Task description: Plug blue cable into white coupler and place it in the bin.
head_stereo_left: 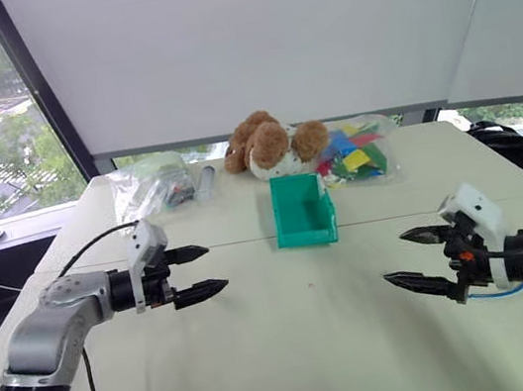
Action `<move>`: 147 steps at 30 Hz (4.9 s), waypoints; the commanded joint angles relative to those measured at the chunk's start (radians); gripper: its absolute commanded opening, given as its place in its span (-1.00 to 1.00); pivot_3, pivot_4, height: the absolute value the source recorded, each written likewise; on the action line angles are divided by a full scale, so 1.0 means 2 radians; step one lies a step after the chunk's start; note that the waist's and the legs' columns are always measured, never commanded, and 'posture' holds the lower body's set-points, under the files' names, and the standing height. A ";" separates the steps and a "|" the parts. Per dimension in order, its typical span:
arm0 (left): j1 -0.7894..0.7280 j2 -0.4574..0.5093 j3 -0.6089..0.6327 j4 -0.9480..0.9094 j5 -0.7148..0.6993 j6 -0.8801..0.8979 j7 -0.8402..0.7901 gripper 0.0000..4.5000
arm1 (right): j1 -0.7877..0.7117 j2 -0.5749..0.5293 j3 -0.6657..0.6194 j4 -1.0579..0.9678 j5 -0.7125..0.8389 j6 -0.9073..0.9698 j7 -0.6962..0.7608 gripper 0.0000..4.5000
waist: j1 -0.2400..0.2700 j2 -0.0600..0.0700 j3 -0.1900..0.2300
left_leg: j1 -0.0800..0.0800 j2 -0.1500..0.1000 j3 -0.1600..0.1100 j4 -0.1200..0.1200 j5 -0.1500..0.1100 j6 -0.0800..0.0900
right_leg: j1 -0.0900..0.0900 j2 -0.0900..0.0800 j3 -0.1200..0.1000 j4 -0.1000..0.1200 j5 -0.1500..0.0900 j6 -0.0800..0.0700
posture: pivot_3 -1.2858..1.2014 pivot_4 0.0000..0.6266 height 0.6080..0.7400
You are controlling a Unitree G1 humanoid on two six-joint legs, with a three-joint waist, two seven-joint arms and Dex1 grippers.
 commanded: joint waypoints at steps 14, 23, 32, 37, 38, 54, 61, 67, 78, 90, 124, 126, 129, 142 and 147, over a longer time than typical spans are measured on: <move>-0.003 -0.039 -0.029 -0.028 0.003 -0.014 0.015 1.00 | 0.086 -0.040 -0.081 0.021 -0.024 -0.023 0.041 0.98 | 0.001 0.000 0.000 | 0.000 0.000 0.000 0.000 0.000 0.000 | 0.000 0.000 0.000 0.000 0.000 0.000 | 0.03 -0.52 1.00; -0.043 -0.063 -0.055 0.023 0.032 -0.046 0.003 1.00 | 0.131 -0.047 -0.100 0.052 -0.066 -0.073 0.072 0.98 | 0.000 0.000 0.000 | 0.000 0.000 0.000 0.000 0.000 0.000 | 0.000 0.001 0.000 0.000 0.001 0.001 | 0.03 -0.52 1.00; -0.051 -0.083 -0.056 0.049 0.048 -0.072 0.007 1.00 | 0.083 -0.006 -0.003 0.211 -0.127 -0.196 0.076 0.98 | 0.000 0.000 0.000 | 0.000 0.000 0.000 0.000 0.000 0.000 | 0.001 0.001 0.000 0.000 0.001 0.001 | 0.03 -0.52 1.00; -0.043 -0.080 -0.054 0.047 0.052 -0.075 0.005 1.00 | 0.033 0.024 0.056 0.313 -0.159 -0.265 0.087 0.98 | -0.001 0.000 0.000 | 0.001 0.000 0.001 0.000 0.000 0.000 | 0.001 0.001 0.000 0.000 0.001 0.002 | 0.03 -0.52 1.00; -0.042 -0.079 -0.053 0.046 0.052 -0.074 0.005 1.00 | 0.024 0.029 0.066 0.332 -0.166 -0.278 0.088 0.98 | -0.001 0.000 0.000 | 0.001 0.000 0.001 0.000 0.000 0.000 | 0.001 0.001 0.000 0.000 0.001 0.002 | 0.03 -0.52 1.00; -0.026 -0.061 -0.047 0.031 0.053 -0.074 0.011 1.00 | -0.044 0.047 0.134 0.455 -0.187 -0.309 0.150 0.16 | -0.003 0.000 0.000 | 0.001 0.000 0.000 0.001 0.000 0.000 | 0.001 0.002 0.000 0.001 0.001 0.002 | 0.03 -0.52 1.00; -0.023 -0.061 -0.047 0.027 0.054 -0.077 0.017 1.00 | -0.059 0.042 0.145 0.441 -0.195 -0.309 0.166 -0.99 | -0.003 0.000 0.000 | 0.001 0.000 0.000 0.001 0.000 0.000 | 0.001 0.002 0.000 0.001 0.001 0.002 | 0.03 -0.52 1.00; -0.029 -0.061 -0.049 0.036 0.056 -0.082 0.014 1.00 | -0.084 0.041 0.169 0.284 -0.172 -0.260 0.177 -0.99 | -0.005 0.000 0.000 | 0.001 0.000 0.000 0.001 0.000 0.000 | 0.001 0.002 0.000 0.001 0.001 0.002 | 0.03 -0.52 1.00; -0.042 -0.070 -0.060 0.040 0.062 -0.087 0.002 1.00 | -0.175 0.139 0.342 0.245 -0.226 -0.251 0.190 -0.99 | -0.001 0.000 0.000 | 0.001 -0.001 0.000 0.001 0.000 0.000 | 0.001 0.001 0.000 0.001 0.001 0.002 | 0.03 -0.52 1.00; -0.025 -0.069 -0.106 0.023 0.082 -0.110 -0.042 1.00 | -0.216 0.156 0.378 0.302 -0.273 -0.294 0.207 -0.18 | -0.001 0.000 0.000 | 0.001 -0.001 0.000 0.001 0.000 0.000 | 0.001 0.002 0.000 0.001 0.001 0.002 | 0.03 -0.52 1.00; -0.076 -0.141 -0.217 0.288 0.234 -0.336 -0.159 0.66 | -0.081 0.057 0.235 -0.001 -0.182 -0.105 0.091 1.00 | 0.000 0.000 0.000 | 0.000 0.000 0.000 0.001 0.000 0.000 | 0.000 0.001 0.000 0.001 0.001 0.002 | 0.03 -0.52 1.00; -0.074 -0.135 -0.218 0.289 0.241 -0.338 -0.157 0.23 | -0.085 0.056 0.237 0.001 -0.181 -0.106 0.090 1.00 | -0.001 0.000 0.000 | 0.000 0.000 0.000 0.001 0.000 0.000 | 0.000 0.001 0.000 0.001 0.001 0.002 | 0.03 -0.52 1.00; -0.070 -0.128 -0.220 0.287 0.243 -0.332 -0.158 -0.40 | -0.088 0.056 0.240 0.002 -0.180 -0.107 0.090 1.00 | -0.001 0.000 0.000 | 0.001 0.000 0.000 0.001 0.000 0.000 | 0.000 0.001 0.000 0.001 0.001 0.002 | 0.03 -0.52 1.00; -0.103 -0.171 -0.157 0.249 0.192 -0.292 -0.086 -0.96 | -0.043 0.157 0.096 -0.041 -0.008 0.038 0.001 1.00 | 0.003 0.000 0.000 | 0.000 0.000 0.000 0.001 0.000 0.000 | 0.001 0.001 -0.001 0.001 0.001 0.002 | 0.03 -0.52 1.00; -0.116 -0.192 -0.139 0.236 0.185 -0.302 -0.060 -0.96 | -0.026 0.215 0.024 -0.060 0.080 0.115 -0.082 1.00 | 0.001 0.000 0.000 | 0.000 -0.001 -0.001 0.002 0.000 0.000 | 0.001 0.000 -0.001 0.001 0.001 0.002 | 0.03 -0.52 1.00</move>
